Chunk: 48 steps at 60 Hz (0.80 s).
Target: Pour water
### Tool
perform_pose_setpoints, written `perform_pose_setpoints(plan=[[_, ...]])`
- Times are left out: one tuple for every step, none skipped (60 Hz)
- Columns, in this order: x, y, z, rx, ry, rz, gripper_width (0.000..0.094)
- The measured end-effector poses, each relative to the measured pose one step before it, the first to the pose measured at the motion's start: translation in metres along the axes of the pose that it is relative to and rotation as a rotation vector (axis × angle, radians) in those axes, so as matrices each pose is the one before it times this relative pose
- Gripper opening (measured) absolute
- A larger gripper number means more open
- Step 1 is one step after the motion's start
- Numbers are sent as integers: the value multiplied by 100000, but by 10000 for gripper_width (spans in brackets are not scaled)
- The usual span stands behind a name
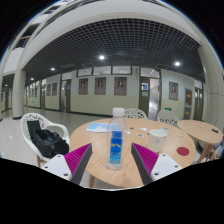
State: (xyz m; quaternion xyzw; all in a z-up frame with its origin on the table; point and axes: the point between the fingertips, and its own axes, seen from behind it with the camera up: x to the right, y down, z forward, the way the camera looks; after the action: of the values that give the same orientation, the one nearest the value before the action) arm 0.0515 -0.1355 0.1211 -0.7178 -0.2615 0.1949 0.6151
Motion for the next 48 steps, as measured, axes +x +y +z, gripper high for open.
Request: perform_pose_setpoints(plan=[[-161, 186, 700, -72, -48, -175, 848], [-99, 158, 709, -217, 173, 29, 851], [-54, 188, 717, -236, 345, 75, 853], [53, 155, 672, -204, 525, 134, 851], [131, 117, 699, -138, 708, 89, 848], [1601, 188, 693, 21, 343, 132, 851], [-2340, -44, 1513, -413, 1777, 272, 851], [235, 24, 702, -228, 1726, 224, 855], [338, 28, 670, -223, 1789, 186, 853], [374, -21, 645, -152, 1785, 237, 855], [2985, 184, 47, -6, 1177, 128, 854], [236, -77, 617, 14, 1334, 322, 856], [164, -79, 498, 48, 974, 489, 856], [118, -91, 516, 109, 662, 616, 858], [-1955, -23, 574, 95, 626, 857, 858], [-69, -60, 271, 33, 135, 704, 860], [64, -64, 310, -9, -73, 541, 859], [-9, -74, 253, 29, -258, 500, 860], [-55, -95, 261, 160, -356, 482, 860], [-25, -62, 283, 174, -327, 455, 858], [-41, -2, 228, -69, -349, 450, 856], [-84, 112, 193, -433, -442, 390, 848], [-69, 171, 140, -612, -271, 410, 833], [2250, -66, 143, -333, -888, 125, 742], [-2664, 559, 971, 313, -324, -104, 651], [13, -36, 31, 525, 400, -68, 560], [13, -74, -16, 714, 295, 63, 469], [109, 97, -39, 288, 651, 629, 468], [75, 137, -41, 252, 322, 751, 466], [265, -327, 43, 911, -247, 743, 455], [32, -33, 3, 706, 269, 473, 444], [54, -14, 2, 436, 489, 125, 431], [-22, -73, 32, 508, 286, -87, 413], [-98, -3, 47, 161, -99, -72, 401], [-163, 43, 25, -117, -416, -324, 376], [-89, 8, 0, -3, -98, -563, 365], [1, -49, 46, 310, 299, -506, 343], [639, -114, -177, 188, 196, 68, 334], [-266, -34, 187, 284, 282, 429, 326], [-2, -45, 113, 18, 365, 286, 325], [-5, -67, 109, 41, 243, 183, 323], [-48, -47, 164, 4, 55, 596, 323], [-57, -157, 146, 276, -103, 1272, 323], [-158, -150, 239, 285, -513, 1850, 322], [-185, -160, 244, 40, -805, 2301, 322], [1863, -855, -778, -378, -1034, 2647, 322], [-1226, 324, 761, 2, -941, 3388, 322], [-145, -256, 373, 120, -607, 3636, 321]])
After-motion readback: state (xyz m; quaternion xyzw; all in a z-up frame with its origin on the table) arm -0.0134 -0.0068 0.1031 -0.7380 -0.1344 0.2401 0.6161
